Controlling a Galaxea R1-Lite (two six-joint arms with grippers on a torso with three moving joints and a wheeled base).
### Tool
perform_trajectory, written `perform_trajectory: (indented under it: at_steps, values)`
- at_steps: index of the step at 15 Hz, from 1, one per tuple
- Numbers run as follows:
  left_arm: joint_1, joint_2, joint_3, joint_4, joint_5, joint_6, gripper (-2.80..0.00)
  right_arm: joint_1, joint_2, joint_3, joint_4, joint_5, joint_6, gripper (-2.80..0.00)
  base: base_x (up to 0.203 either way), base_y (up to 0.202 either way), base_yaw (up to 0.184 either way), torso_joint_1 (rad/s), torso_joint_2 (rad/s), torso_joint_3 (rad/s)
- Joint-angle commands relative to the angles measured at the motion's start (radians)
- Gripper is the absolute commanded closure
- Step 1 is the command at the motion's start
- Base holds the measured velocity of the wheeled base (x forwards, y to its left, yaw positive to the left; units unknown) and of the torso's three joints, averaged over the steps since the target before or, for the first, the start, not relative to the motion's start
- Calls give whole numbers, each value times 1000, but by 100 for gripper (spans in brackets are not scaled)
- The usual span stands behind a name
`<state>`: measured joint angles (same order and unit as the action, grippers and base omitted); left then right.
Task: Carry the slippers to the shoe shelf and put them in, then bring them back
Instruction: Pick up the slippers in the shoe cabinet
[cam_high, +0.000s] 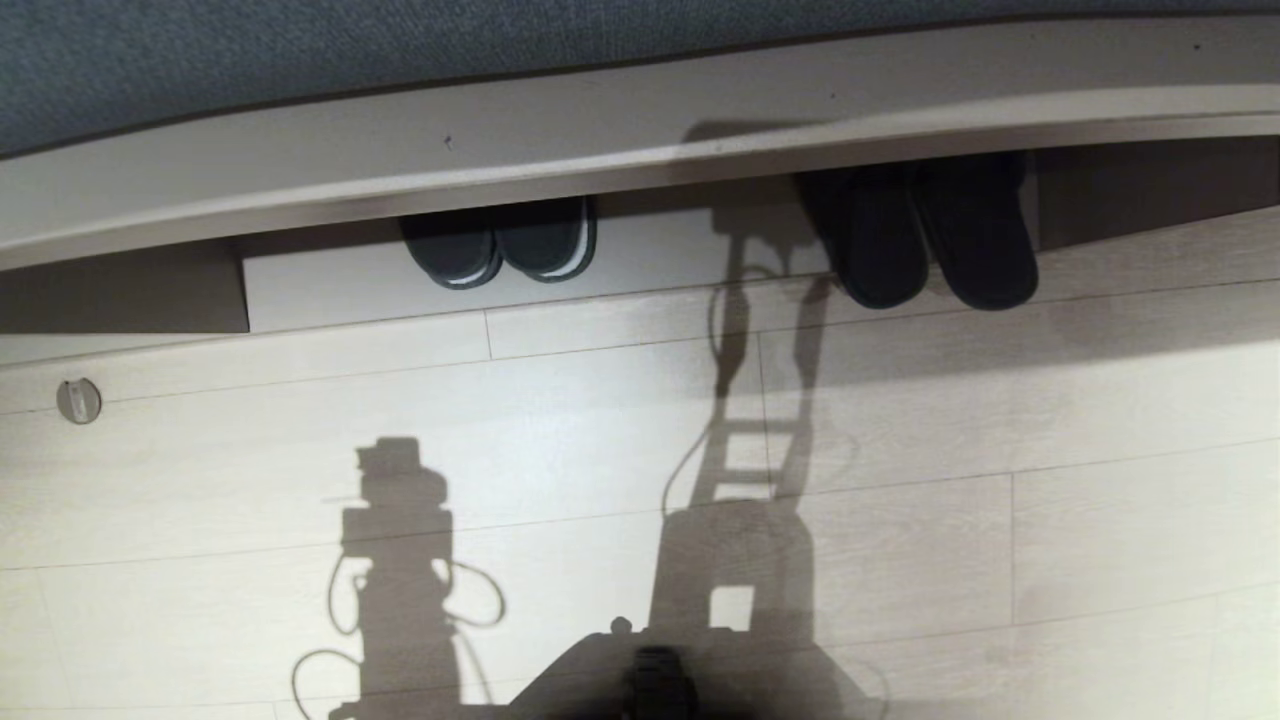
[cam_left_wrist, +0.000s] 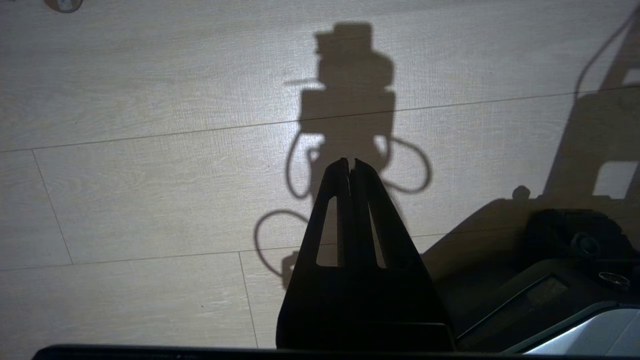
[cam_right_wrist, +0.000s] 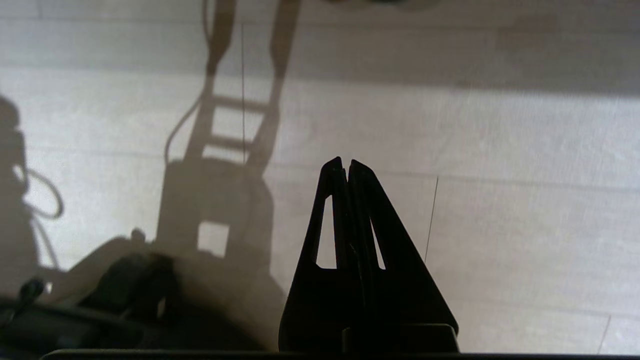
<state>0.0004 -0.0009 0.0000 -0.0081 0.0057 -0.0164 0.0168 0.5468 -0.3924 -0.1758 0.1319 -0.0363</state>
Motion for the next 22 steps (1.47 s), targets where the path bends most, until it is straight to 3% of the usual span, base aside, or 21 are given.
perform_trajectory:
  at_steps: [1,5,6,11,18,22]
  values:
    - [1,1,0,-1,0,0,0,2,277,-60,-117,-8,-2,0,0,0,0,0,0,0]
    - [1,1,0,0,0,1,0,18,613,-113,-468,-43,-11,0,0,0,0,0,0,0]
    - [1,1,0,0,0,1,0,25,691,-132,-541,-47,-13,-280,0,0,0,0,0,0]
    - [0,1,0,-1,0,1,0,102,986,-323,-817,-100,-37,-280,0,0,0,0,0,0]
    - [1,1,0,0,0,0,0,186,1172,-528,-864,-111,-83,-280,0,0,0,0,0,0]
    - [1,1,0,0,0,0,0,188,1261,-655,-955,-157,-119,-280,0,0,0,0,0,0]
